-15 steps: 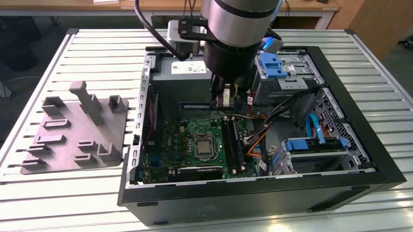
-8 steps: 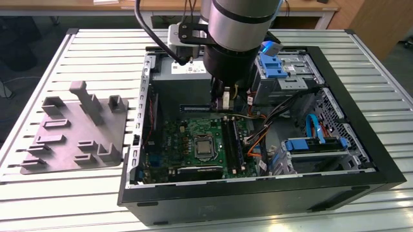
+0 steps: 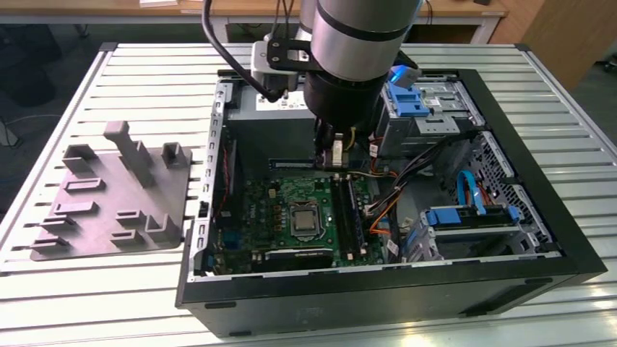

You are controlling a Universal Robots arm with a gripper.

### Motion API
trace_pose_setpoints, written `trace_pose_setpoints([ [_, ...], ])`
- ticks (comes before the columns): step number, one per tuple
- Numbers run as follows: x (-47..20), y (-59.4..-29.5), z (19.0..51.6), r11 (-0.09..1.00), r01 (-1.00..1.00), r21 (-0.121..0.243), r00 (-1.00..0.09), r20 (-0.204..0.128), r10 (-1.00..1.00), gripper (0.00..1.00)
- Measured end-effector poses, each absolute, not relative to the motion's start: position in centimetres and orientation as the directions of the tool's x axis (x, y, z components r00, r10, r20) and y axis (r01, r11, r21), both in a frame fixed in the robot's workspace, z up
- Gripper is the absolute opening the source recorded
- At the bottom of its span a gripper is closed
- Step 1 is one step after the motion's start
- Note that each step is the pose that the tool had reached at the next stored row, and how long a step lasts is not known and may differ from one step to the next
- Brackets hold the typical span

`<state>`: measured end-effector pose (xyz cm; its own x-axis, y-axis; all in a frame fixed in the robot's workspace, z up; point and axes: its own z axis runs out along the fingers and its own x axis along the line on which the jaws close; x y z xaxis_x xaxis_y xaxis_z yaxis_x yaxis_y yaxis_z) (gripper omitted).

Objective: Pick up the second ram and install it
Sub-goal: 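Pick up the second ram and move it above second insertion slot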

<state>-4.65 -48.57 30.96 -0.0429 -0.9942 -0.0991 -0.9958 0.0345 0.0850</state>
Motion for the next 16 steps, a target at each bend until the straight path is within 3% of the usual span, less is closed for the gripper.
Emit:
trace_pose_setpoints([
  [16, -4.65, -48.57, 30.47, 0.034, -0.996, 0.085, -0.043, -0.099, -0.994, 0.14],
])
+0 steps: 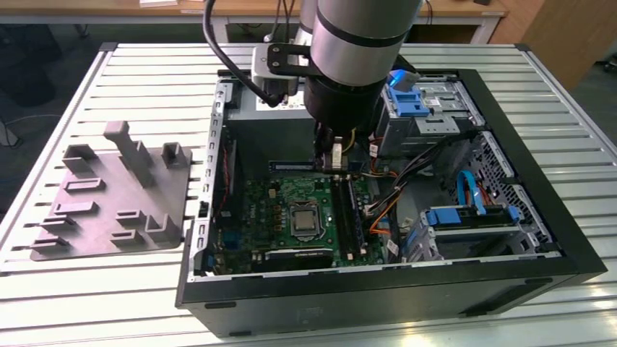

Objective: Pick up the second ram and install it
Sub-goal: 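Pick up the second ram and move it above second insertion slot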

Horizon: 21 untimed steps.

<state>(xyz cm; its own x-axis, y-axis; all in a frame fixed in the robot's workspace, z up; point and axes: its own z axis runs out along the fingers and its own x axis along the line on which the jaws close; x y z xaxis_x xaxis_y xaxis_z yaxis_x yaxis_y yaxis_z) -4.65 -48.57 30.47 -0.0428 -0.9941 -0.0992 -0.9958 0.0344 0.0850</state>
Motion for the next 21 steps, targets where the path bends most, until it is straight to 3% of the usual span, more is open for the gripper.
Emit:
trace_pose_setpoints([
  [21, -4.65, -48.58, 29.53, 0.034, -0.996, 0.085, -0.043, -0.099, -0.994, 0.14],
])
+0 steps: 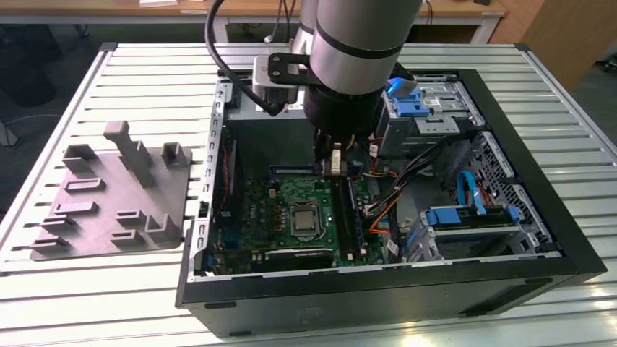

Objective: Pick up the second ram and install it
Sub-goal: 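Pick up the second ram and move it above second insertion slot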

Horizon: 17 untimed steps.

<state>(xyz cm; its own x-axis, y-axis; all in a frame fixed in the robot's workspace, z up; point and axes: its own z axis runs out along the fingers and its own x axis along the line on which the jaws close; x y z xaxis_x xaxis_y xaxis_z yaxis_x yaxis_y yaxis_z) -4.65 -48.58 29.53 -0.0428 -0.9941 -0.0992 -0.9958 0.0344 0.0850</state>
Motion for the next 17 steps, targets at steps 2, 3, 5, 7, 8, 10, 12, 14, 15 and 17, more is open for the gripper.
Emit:
trace_pose_setpoints([
  [2, -4.6, -48.6, 29.4, 0.035, -0.996, 0.085, -0.043, -0.099, -0.994, 0.14],
  [3, -4.6, -48.6, 29.3, 0.034, -0.996, 0.085, -0.043, -0.099, -0.994, 0.14],
  [5, -4.6, -48.6, 29.1, 0.034, -0.996, 0.085, -0.043, -0.099, -0.994, 0.14],
  [7, -4.6, -48.6, 28.8, 0.034, -0.996, 0.085, -0.043, -0.099, -0.994, 0.14],
  [8, -4.6, -48.6, 28.7, 0.034, -0.996, 0.085, -0.043, -0.099, -0.994, 0.14],
  [10, -4.6, -49.0, 28.6, 0.034, -0.996, 0.085, -0.043, -0.099, -0.994, 0.14],
  [12, -4.6, -49.5, 28.5, 0.034, -0.996, 0.085, -0.043, -0.099, -0.994, 0.14],
  [14, -4.7, -50.0, 28.3, 0.034, -0.996, 0.085, -0.043, -0.099, -0.994, 0.14],
  [15, -4.7, -50.2, 28.2, 0.034, -0.996, 0.085, -0.043, -0.099, -0.994, 0.14],
  [17, -4.7, -50.5, 28.0, 0.034, -0.996, 0.085, -0.043, -0.099, -0.994, 0.14],
])
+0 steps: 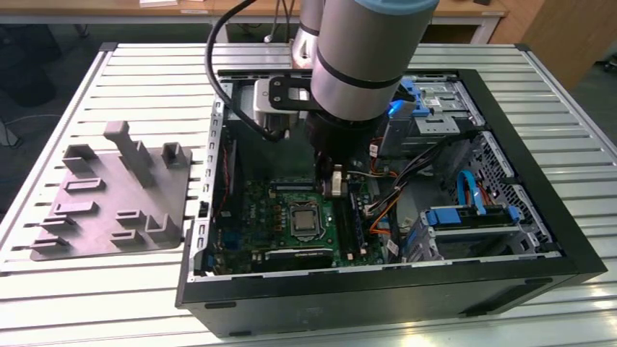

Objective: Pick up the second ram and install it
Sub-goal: 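Pick up the second ram and move it above second insertion slot, then insert the second ram into the second slot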

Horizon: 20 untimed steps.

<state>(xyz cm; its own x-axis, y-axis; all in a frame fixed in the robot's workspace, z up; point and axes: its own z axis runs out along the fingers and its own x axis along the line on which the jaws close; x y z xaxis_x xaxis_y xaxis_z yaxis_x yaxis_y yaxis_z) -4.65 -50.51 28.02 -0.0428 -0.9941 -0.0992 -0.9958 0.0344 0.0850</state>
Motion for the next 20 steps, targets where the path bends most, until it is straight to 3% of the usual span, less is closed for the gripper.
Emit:
trace_pose_setpoints([
  [20, -4.65, -50.55, 27.91, 0.077, -0.993, 0.085, -0.085, -0.099, -0.991, 0.14],
])
